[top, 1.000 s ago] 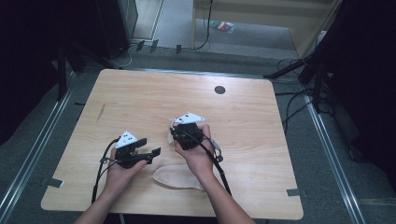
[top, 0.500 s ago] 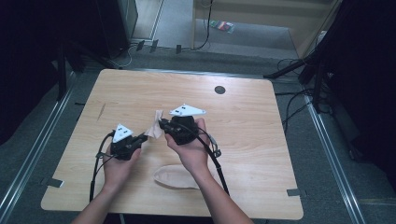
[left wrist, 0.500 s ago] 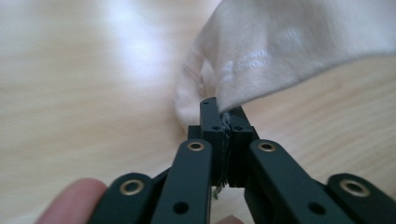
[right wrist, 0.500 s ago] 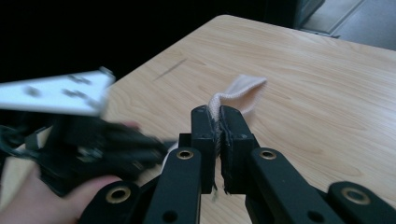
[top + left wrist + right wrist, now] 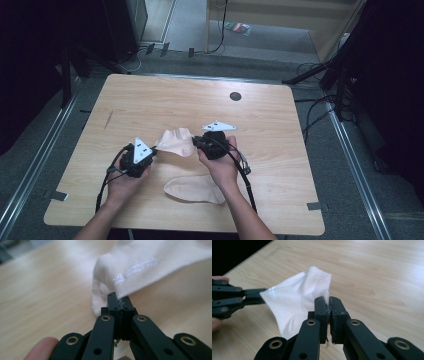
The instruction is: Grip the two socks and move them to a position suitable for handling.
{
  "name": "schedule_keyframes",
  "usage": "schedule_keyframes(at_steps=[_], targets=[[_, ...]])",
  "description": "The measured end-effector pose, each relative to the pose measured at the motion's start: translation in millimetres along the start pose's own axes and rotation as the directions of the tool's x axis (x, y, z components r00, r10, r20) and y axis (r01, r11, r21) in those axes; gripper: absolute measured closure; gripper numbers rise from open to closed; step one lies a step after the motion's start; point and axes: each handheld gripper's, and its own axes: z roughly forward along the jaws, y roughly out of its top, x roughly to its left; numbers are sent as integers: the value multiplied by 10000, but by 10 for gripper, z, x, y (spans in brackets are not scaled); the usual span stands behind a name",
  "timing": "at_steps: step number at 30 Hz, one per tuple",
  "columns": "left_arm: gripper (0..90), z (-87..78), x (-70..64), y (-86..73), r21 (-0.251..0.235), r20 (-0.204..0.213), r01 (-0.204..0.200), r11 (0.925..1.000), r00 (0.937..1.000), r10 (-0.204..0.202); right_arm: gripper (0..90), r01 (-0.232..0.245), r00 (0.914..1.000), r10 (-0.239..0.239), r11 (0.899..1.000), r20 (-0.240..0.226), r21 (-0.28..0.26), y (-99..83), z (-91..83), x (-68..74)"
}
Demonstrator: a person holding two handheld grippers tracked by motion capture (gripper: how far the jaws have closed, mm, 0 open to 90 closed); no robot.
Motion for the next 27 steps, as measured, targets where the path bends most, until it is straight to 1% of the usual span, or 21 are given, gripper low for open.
schedule_keyframes(at_steps=[2,3,4,6,7,9,11,13,14,15,17,18,19,20,21,22,23,24,25,26,27], targets=[[900,29,-58,7,61,309,-142,9999,9994,140,860,-85,9999,83,9998,111,186,-62,5,-79],[900,37,-71,11,18,402,-200,9998,9990,199,860,-102,9998,98,9995,152,289,-104,10,-126],[900,46,-94,17,-61,507,-177,9998,9986,179,860,-95,9997,87,9993,212,368,-126,9,-150],[900,57,-123,23,-153,873,-195,9997,9960,208,860,32,9995,-48,9986,304,524,-180,15,-211],[897,66,-130,23,-95,1047,-174,9998,9943,183,860,70,9994,-90,9983,336,571,-205,13,-236],[855,97,-129,11,61,1358,-3,10000,9907,-5,860,256,9986,-286,9975,442,660,-249,9,-283],[834,109,-106,-14,100,1519,253,9996,9880,-265,860,363,9972,-414,9960,626,815,-286,3,-333],[813,109,-59,-39,134,1695,625,9980,9835,-638,860,369,9965,-441,9942,711,1006,-318,3,-398],[806,102,-34,-51,107,1745,800,9967,9814,-806,860,419,9962,-500,9929,714,1111,-328,3,-421],[801,92,-1,-66,61,1854,1042,9945,9772,-1035,860,446,9955,-540,9921,784,1171,-340,4,-445],[794,74,45,-81,10,1918,1269,9919,9735,-1247,858,561,9944,-670,9900,813,1295,-361,8,-504],[787,64,74,-87,-36,1969,1449,9894,9702,-1414,857,536,9942,-650,9902,861,1289,-366,10,-515],[774,52,107,-90,-98,2016,1666,9860,9661,-1612,852,600,9930,-725,9896,935,1305,-372,12,-534],[756,41,142,-94,-209,2071,1930,9810,9607,-1846,832,674,9912,-811,9893,1041,1292,-376,12,-547],[738,32,176,-95,-310,2124,2298,9728,9525,-2182,771,691,9890,-831,9910,1222,1145,-379,11,-558],[710,27,214,-95,-405,2087,2629,9640,9457,-2492,672,619,9872,-755,9932,1402,989,-379,5,-574],[684,25,247,-95,-516,2036,2921,9550,9393,-2763,633,523,9840,-652,9953,1655,816,-377,-7,-594],[661,28,274,-93,-652,2045,3224,9443,9306,-3036,634,373,9830,-487,9970,1769,673,-374,-28,-611],[635,35,299,-91,-751,1990,3436,9361,9250,-3236,628,286,9847,-369,9983,1706,505,-372,-54,-627],[619,45,312,-88,-814,1982,3666,9268,9173,-3455,622,225,9872,-275,9992,1570,336,-370,-78,-633],[604,60,326,-85,-855,1990,3832,9197,9110,-3611,624,204,9884,-229,9996,1500,185,-369,-100,-630]])
